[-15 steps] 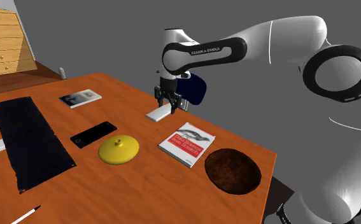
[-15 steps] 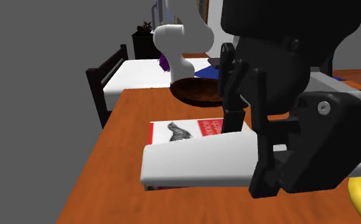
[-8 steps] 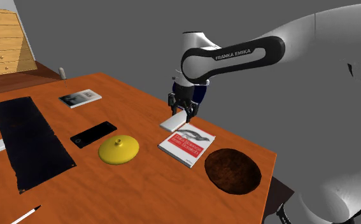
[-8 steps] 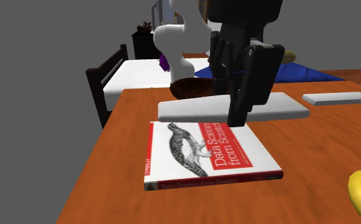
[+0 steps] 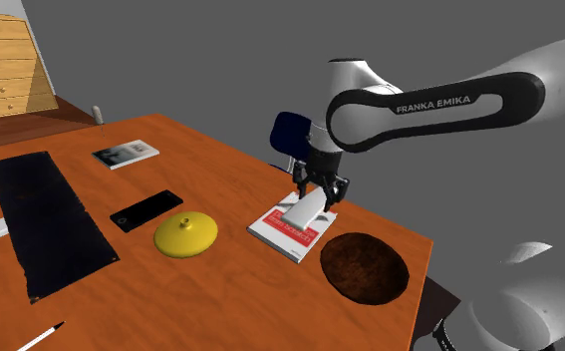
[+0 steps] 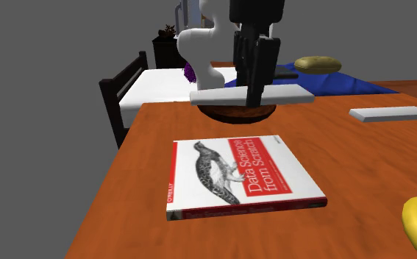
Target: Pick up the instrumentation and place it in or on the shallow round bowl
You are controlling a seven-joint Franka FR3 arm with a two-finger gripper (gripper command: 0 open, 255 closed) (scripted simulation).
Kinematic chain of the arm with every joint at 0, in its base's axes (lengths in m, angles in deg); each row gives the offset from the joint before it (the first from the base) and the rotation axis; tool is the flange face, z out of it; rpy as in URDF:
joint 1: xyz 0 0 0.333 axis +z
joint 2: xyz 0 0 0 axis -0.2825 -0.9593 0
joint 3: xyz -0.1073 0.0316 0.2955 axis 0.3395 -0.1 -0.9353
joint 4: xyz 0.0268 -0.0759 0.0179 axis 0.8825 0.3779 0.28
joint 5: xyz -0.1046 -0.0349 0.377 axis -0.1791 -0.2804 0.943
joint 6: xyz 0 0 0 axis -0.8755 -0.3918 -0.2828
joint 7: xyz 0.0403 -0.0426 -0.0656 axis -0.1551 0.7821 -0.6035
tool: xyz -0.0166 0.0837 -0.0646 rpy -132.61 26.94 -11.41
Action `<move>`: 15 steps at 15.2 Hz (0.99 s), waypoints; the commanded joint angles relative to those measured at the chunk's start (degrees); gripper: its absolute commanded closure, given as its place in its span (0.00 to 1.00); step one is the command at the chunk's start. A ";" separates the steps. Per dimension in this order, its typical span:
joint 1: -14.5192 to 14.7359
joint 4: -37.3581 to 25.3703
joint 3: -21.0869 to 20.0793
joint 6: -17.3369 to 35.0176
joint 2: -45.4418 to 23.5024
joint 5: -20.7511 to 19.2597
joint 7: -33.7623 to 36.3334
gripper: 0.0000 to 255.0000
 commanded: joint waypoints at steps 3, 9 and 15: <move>1.78 7.75 1.16 -1.74 9.57 2.31 -1.26 1.00; 5.29 18.18 3.07 -7.84 25.91 4.54 -1.88 1.00; 7.55 24.21 3.68 -11.10 35.04 5.44 -1.51 1.00</move>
